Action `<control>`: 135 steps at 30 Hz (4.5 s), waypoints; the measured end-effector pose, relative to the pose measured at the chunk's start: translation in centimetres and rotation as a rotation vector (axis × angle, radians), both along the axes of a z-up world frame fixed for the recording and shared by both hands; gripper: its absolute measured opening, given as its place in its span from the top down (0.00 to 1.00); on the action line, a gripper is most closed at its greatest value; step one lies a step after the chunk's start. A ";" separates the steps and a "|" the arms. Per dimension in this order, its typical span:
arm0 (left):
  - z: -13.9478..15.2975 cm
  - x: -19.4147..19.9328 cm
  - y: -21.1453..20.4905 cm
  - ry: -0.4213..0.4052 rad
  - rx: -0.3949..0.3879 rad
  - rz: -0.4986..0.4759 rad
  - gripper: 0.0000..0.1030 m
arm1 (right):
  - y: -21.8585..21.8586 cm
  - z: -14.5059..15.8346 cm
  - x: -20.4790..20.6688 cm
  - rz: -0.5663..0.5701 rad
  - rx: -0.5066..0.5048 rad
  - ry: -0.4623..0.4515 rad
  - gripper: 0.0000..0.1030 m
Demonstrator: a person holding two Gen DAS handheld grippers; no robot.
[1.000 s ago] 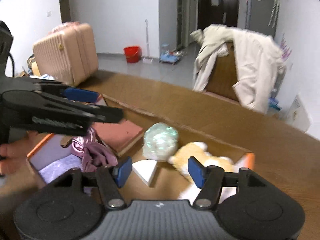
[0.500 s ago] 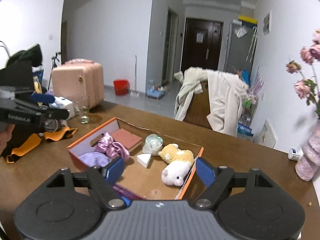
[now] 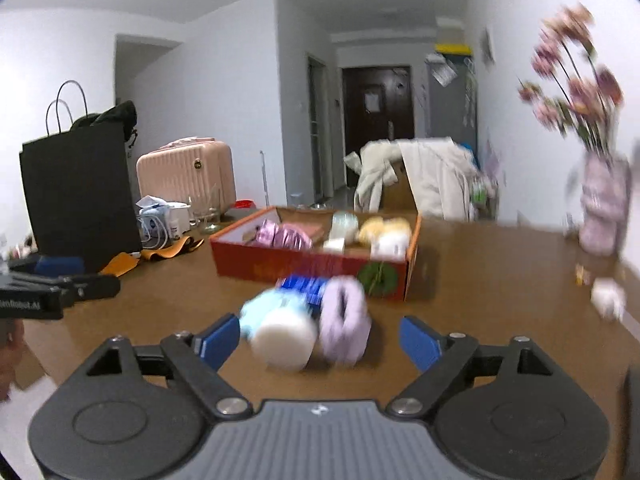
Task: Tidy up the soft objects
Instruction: 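Lift both grippers out of the box and move them to the lavender headband, then close both grippers together on the lavender fuzzy headband, then lift the lavender headband with both grippers, lower it into the box and open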
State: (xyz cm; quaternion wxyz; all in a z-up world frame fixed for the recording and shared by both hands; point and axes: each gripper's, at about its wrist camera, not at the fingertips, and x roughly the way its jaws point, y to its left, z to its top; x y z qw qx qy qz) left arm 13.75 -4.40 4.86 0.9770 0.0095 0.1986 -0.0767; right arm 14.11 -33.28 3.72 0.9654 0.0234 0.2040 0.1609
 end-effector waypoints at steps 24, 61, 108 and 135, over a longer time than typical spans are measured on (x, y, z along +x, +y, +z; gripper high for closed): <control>-4.1 9.0 -2.6 0.149 -0.006 -0.015 0.06 | -0.2 -5.8 10.9 -0.070 0.129 0.170 0.35; -5.0 5.0 -2.4 0.187 -0.052 -0.014 0.07 | 4.3 -5.7 1.6 0.160 0.021 0.154 0.47; 0.0 14.4 -7.3 0.218 -0.264 -0.380 0.78 | -2.6 -1.2 11.2 0.017 0.274 0.093 0.81; 0.6 34.4 -3.6 0.241 0.043 -0.215 0.56 | 4.6 -1.8 35.0 -0.051 0.090 0.262 0.45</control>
